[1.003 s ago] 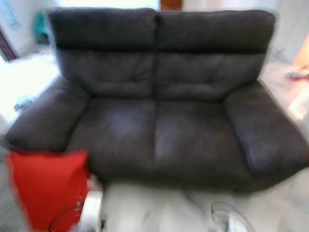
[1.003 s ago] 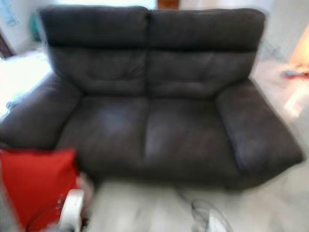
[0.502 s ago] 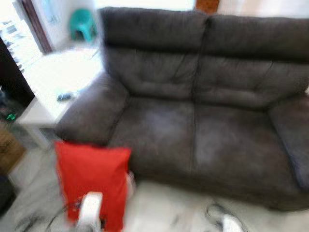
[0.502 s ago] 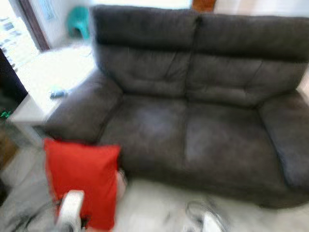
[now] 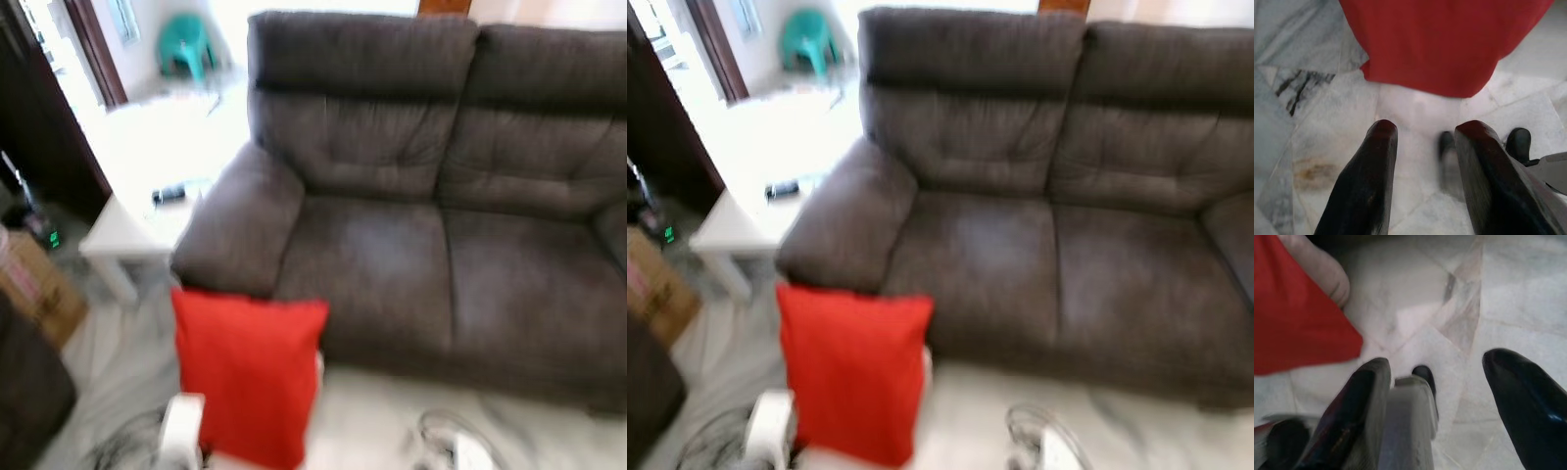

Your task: Move the pillow to the sofa from floor

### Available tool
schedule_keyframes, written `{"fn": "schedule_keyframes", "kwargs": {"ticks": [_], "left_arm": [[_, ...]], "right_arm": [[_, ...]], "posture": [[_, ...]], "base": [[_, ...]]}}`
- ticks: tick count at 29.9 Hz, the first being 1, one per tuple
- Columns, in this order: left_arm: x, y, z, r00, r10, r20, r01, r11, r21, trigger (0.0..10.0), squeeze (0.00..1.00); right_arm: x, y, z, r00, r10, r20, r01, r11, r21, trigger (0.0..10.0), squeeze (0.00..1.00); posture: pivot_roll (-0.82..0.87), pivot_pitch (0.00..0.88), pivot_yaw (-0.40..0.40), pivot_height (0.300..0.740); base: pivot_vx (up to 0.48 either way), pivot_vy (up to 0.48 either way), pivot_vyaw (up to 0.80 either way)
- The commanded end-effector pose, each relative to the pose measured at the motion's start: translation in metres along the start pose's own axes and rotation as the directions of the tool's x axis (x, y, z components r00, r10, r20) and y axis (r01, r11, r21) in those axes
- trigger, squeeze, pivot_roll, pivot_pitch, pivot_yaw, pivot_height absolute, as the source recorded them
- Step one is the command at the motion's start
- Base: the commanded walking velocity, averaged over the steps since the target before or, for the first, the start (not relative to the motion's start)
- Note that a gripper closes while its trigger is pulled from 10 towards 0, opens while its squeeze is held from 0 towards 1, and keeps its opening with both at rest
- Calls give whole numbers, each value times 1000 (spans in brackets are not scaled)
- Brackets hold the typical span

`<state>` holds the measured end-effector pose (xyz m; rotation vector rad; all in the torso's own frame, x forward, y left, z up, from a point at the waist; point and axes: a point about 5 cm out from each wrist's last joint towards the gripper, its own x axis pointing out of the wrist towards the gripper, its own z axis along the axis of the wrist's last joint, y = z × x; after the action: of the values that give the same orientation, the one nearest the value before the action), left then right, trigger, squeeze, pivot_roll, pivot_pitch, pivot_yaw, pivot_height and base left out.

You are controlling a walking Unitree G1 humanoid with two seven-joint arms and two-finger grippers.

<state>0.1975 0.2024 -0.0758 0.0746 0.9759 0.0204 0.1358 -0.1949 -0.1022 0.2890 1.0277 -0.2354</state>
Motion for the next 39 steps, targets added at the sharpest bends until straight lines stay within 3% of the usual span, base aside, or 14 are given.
{"fn": "schedule_keyframes", "kwargs": {"ticks": [1,12,22,34,39], "left_arm": [[-1,8,-1,1000,20,-4,-19,1000,14,10000,0],[-1,9,-1,1000,23,-1,-23,1000,15,10000,0],[-1,9,1,1000,29,8,-29,999,21,10000,0],[-1,10,2,999,34,22,-35,999,24,10000,0],[-1,10,2,999,40,21,-40,999,24,10000,0]], "right_arm": [[1,5,4,1000,7,12,-7,1000,15,10000,0],[2,-1,15,999,5,40,-6,1000,18,10000,0],[4,4,28,997,17,78,-19,1000,23,10000,0],[1,-8,18,998,14,61,-14,1000,-6,10000,0],[1,-2,12,999,18,48,-18,1000,7,10000,0]], "posture": [[-18,0,-22,740],[-14,0,-24,740],[-12,0,-24,740],[-12,0,-23,740],[-12,0,-23,740]], "base": [[0,480,0],[0,112,0],[0,0,0],[0,0,46],[0,0,721]]}}
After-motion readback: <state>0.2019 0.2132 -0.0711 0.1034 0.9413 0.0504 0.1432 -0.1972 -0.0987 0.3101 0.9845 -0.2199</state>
